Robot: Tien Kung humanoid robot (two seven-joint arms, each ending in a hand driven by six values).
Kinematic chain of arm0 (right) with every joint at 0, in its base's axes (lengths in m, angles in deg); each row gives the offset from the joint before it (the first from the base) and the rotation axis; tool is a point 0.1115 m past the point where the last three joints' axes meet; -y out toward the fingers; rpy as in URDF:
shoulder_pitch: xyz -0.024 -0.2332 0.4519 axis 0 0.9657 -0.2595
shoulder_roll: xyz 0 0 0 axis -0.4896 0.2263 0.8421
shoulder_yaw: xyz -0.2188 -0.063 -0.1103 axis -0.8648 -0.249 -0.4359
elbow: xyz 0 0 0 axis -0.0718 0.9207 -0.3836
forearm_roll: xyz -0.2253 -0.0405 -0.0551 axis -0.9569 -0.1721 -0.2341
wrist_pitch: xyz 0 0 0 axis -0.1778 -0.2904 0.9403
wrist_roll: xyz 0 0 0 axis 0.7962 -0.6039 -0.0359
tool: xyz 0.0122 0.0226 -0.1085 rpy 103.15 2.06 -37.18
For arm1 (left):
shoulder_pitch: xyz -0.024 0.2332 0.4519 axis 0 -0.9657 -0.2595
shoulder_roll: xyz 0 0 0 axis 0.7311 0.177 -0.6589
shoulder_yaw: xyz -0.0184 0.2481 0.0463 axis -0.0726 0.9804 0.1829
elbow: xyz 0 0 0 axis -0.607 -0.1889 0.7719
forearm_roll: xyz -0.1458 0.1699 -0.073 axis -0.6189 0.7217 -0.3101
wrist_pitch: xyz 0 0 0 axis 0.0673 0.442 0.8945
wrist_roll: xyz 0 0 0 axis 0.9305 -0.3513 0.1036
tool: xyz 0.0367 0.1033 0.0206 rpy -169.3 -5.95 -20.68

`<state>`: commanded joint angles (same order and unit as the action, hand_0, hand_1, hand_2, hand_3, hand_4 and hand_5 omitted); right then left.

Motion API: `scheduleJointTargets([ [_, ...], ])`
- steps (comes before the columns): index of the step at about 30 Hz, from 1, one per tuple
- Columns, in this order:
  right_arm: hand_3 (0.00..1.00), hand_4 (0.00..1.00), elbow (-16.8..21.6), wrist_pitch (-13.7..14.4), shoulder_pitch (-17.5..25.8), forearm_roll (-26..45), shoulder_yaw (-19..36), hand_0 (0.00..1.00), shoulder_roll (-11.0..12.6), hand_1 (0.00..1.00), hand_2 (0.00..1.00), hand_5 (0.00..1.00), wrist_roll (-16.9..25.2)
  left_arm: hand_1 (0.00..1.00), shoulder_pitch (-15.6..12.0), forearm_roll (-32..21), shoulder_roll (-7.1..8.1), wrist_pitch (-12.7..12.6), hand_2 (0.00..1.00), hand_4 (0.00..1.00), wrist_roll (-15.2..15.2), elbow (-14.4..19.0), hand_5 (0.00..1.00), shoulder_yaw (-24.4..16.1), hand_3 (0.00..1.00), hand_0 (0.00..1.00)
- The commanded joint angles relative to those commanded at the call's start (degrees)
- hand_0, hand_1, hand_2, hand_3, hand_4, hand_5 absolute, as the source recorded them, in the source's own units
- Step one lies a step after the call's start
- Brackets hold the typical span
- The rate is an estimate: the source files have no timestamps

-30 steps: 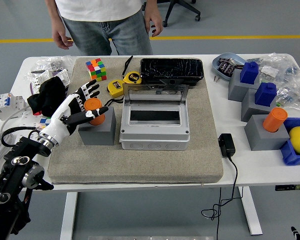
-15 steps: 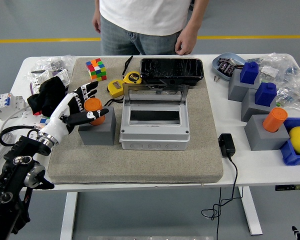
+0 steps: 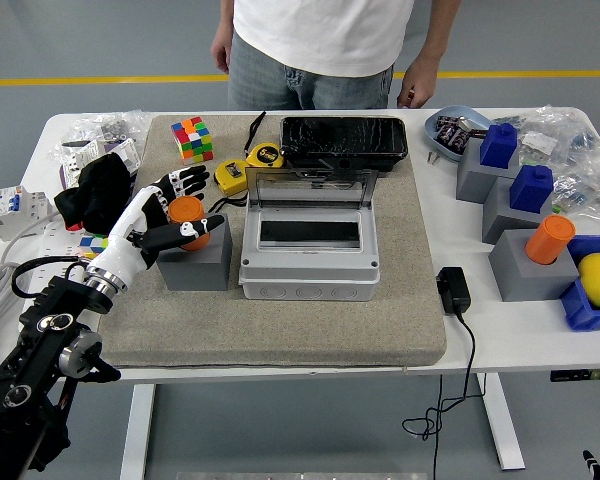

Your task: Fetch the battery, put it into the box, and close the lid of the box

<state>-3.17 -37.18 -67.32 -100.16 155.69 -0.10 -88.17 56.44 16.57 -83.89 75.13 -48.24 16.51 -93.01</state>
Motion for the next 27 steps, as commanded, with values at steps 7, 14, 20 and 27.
scheduleJointTargets([
  [7,0.876,0.998,0.0,0.0,0.0,0.2,-0.2,0.917,0.0,0.901,0.872,0.998,0.1,0.883,0.3,-0.5,0.00,-0.5,0.818,0.998,-0.3,-0.7,0.023,0.9,0.772,0.856],
  [14,0.876,0.998,0.0,0.2,0.0,0.3,-0.2,0.917,0.0,0.901,0.871,0.998,0.1,0.865,0.5,0.0,0.00,-1.5,0.796,0.998,-0.6,-1.1,0.010,1.5,0.749,0.838],
  [20,0.875,0.998,0.0,0.3,0.0,0.3,-0.3,0.917,0.0,0.902,0.871,0.998,0.2,0.811,0.7,0.6,0.00,-2.2,0.732,0.998,-0.7,-1.3,0.004,2.0,0.689,0.775],
  [27,0.873,0.998,0.0,0.4,0.1,0.2,-0.3,0.916,0.1,0.900,0.870,0.998,0.1,0.742,0.9,0.7,0.00,-3.2,0.627,0.998,-0.8,-1.7,0.002,3.0,0.570,0.726],
])
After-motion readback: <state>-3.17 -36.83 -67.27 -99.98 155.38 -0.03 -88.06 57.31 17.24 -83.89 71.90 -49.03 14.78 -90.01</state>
